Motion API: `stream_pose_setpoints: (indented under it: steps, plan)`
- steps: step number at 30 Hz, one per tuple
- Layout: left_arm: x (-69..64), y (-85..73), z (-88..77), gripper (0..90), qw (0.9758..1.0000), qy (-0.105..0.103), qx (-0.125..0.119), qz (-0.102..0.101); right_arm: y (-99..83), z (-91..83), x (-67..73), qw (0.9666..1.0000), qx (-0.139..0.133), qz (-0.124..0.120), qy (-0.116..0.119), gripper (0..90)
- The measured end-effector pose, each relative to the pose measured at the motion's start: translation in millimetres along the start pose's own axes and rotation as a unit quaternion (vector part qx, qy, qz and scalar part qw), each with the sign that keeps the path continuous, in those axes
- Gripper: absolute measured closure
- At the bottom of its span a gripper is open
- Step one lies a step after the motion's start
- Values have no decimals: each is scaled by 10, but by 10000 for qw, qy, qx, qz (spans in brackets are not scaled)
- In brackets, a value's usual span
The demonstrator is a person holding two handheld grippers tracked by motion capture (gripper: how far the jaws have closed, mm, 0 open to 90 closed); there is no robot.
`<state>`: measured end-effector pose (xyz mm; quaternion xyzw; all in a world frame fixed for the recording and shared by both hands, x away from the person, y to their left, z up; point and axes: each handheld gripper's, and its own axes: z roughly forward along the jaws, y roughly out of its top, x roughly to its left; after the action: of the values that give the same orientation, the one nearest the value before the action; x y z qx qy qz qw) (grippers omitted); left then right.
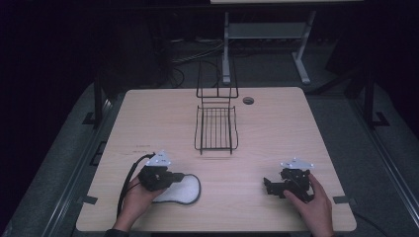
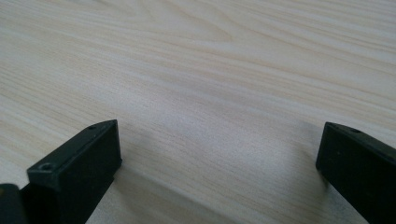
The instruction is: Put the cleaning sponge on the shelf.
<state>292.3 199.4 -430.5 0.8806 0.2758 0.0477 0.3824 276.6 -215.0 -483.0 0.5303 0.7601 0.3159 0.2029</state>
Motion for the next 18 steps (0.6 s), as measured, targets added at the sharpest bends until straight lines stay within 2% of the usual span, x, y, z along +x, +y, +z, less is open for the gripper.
stream_pose_setpoints:
  steps: [6, 11, 18]
  plan:
    - [-107, 58, 198, 897, 9995, -153, 249, 139, 0, 0, 0, 10000, -1, -1, -1, 0]
    - [-107, 63, 259, 897, 9990, -137, 386, 201, 0, 0, 0, 10000, 0, -1, 1, 0]
    - [-45, 70, 268, 897, 9993, -78, 345, 107, 0, 0, 0, 10000, -2, -1, 0, 0]
